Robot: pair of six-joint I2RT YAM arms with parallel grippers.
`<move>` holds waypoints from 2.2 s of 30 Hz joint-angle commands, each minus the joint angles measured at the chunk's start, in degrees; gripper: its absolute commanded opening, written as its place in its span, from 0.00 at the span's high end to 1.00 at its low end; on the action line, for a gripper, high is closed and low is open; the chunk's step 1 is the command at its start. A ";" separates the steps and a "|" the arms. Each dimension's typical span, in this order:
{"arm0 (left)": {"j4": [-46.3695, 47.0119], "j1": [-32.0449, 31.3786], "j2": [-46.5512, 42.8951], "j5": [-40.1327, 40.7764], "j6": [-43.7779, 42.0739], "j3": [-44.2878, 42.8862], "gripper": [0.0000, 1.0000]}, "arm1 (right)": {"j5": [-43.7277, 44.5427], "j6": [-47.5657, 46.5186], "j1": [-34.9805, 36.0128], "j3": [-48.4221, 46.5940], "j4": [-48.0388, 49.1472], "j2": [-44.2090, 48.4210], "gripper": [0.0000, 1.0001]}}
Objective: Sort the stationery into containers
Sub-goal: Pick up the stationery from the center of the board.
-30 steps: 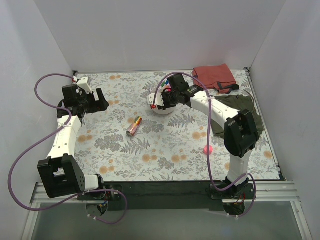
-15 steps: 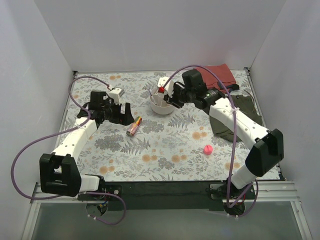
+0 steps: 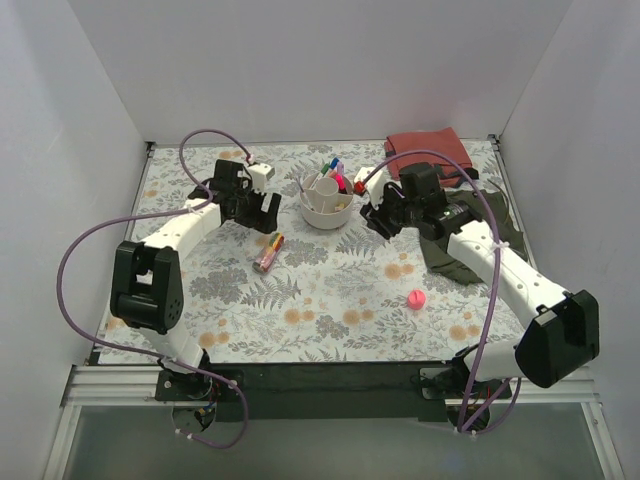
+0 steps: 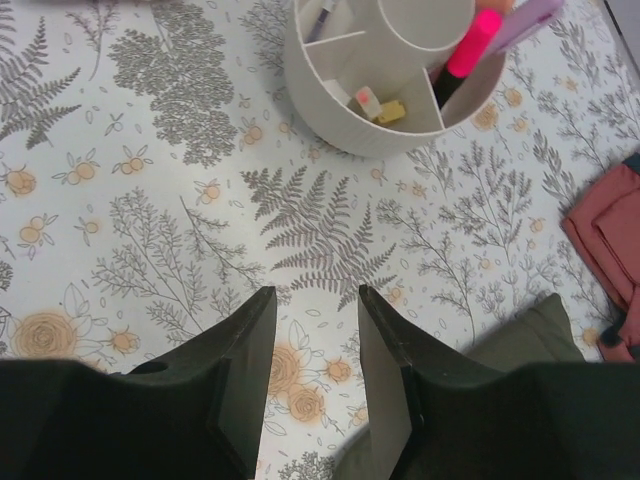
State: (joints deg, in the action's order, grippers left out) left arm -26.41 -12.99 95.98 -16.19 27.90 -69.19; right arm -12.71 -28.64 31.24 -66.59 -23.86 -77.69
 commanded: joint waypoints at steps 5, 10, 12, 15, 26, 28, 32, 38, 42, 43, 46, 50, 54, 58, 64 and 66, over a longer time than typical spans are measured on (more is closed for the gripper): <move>-1.01 -6.95 1.92 3.78 -6.36 -1.48 0.15 | -0.56 1.05 -4.87 0.58 1.97 1.67 0.53; -1.01 -8.28 3.42 6.87 -7.42 -1.21 0.14 | -1.97 1.31 -6.63 1.28 2.67 1.14 0.53; -1.01 -8.28 4.38 7.75 -7.60 -1.82 0.14 | -2.40 1.40 -6.81 1.46 2.85 1.14 0.53; -0.92 -8.28 5.17 8.10 -7.95 -2.35 0.14 | -2.49 1.40 -7.25 1.99 3.20 1.31 0.53; -0.92 -9.06 8.42 7.92 -8.65 -2.88 0.16 | -2.58 1.22 -8.74 2.69 3.73 1.23 0.53; -0.83 -9.15 8.60 8.01 -8.65 -2.97 0.18 | -2.76 1.22 -9.01 2.95 3.73 1.14 0.53; -0.57 -9.33 9.04 8.36 -8.74 -2.79 0.22 | -3.37 1.31 -9.10 3.31 3.91 0.96 0.53; -0.74 -9.77 9.57 7.31 -8.92 -2.71 0.26 | -3.29 1.22 -9.36 3.39 3.99 0.70 0.53; -0.74 -10.30 10.80 6.96 -8.92 -3.23 0.33 | -3.46 1.31 -9.54 3.66 3.91 0.70 0.53; -0.74 -10.30 10.89 6.87 -8.92 -3.41 0.35 | -3.46 1.31 -9.62 3.66 3.99 0.70 0.53; -1.01 -10.30 11.33 6.61 -9.00 -3.76 0.43 | -3.46 1.22 -9.71 3.92 3.99 0.96 0.53; -0.66 -10.30 10.98 6.43 -9.00 -3.24 0.63 | -3.29 1.22 -9.89 4.53 3.91 1.14 0.53; -0.39 -10.30 9.49 5.47 -8.04 -2.27 0.82 | -3.37 1.22 -9.97 4.62 3.99 0.96 0.53; -0.39 -10.30 6.85 3.62 -5.93 -2.70 1.00 | -2.76 0.78 -10.06 3.84 3.99 0.79 0.53; 1.62 -10.30 -0.09 -3.13 0.46 -1.83 1.00 | -0.39 0.17 -10.59 3.13 3.99 0.70 0.53; 4.08 -10.30 -3.33 -5.60 3.02 -0.60 1.00 | 0.58 0.17 -10.77 3.13 3.91 1.05 0.53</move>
State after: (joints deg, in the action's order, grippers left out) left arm -26.68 -23.05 101.95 -14.50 24.88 -70.76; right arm -14.06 -28.34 21.15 -62.04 -21.87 -77.34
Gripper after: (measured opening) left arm 0.444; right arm 0.472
